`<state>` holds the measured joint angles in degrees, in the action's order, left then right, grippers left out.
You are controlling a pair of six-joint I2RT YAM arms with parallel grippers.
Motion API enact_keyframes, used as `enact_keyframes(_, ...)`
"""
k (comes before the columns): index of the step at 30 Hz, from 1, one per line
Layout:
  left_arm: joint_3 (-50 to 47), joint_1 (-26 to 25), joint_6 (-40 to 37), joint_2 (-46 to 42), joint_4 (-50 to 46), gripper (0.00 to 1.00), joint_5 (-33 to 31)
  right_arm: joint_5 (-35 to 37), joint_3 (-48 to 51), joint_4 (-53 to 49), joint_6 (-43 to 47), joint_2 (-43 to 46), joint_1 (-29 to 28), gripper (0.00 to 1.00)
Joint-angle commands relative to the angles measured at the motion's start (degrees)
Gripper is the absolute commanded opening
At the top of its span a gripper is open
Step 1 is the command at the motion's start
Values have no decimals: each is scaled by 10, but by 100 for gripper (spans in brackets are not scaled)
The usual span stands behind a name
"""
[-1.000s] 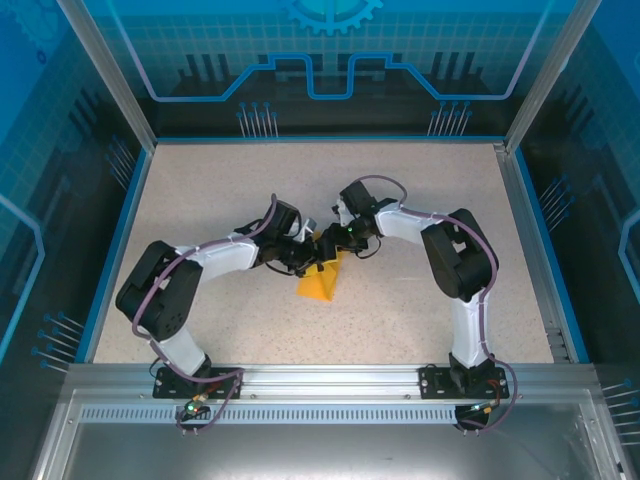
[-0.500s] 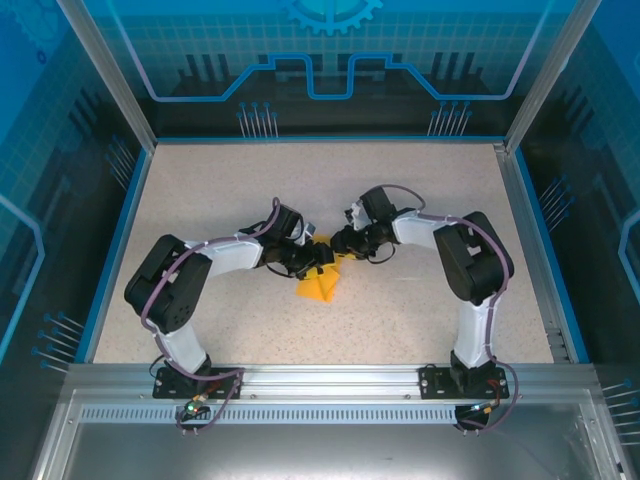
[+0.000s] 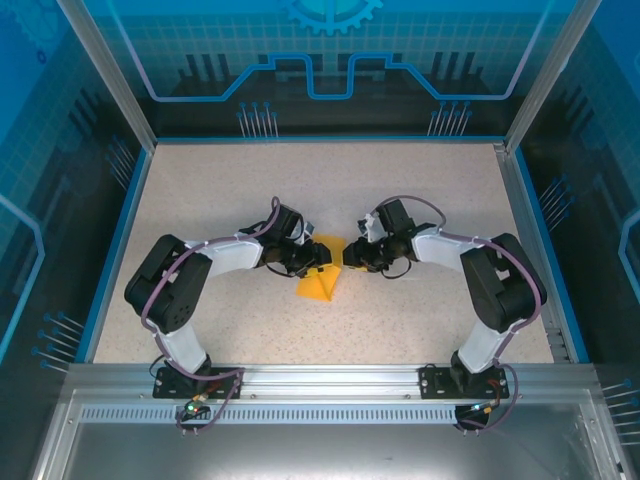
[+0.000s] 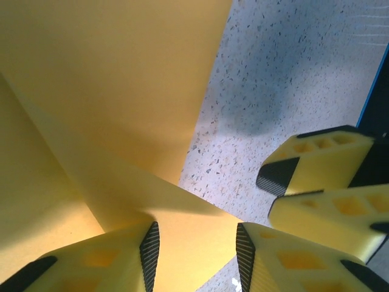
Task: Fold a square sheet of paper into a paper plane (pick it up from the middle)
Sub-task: Fold the triangle a second time at the center of the table.
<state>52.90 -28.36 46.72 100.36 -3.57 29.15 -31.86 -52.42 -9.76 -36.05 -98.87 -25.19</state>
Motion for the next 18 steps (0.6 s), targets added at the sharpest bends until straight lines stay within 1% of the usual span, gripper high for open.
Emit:
enact_keyframes(1, 2, -3, 11, 2, -9, 41, -11, -17, 3, 16, -6, -1, -13, 38)
enact_keyframes(5, 3, -4, 11, 2, -12, 40, -11, -22, -1, 24, -9, -12, -21, 38)
enact_keyframes(9, 4, -3, 9, 0, -14, 40, -13, -25, -4, 23, -8, -19, -27, 34)
enact_keyframes(15, 5, -3, 10, -4, -16, 39, -13, -17, -10, 19, -3, -26, -28, 19)
enact_keyframes(18, 4, -4, 10, -14, -16, 39, -6, -10, -20, 10, 3, -36, -28, 14)
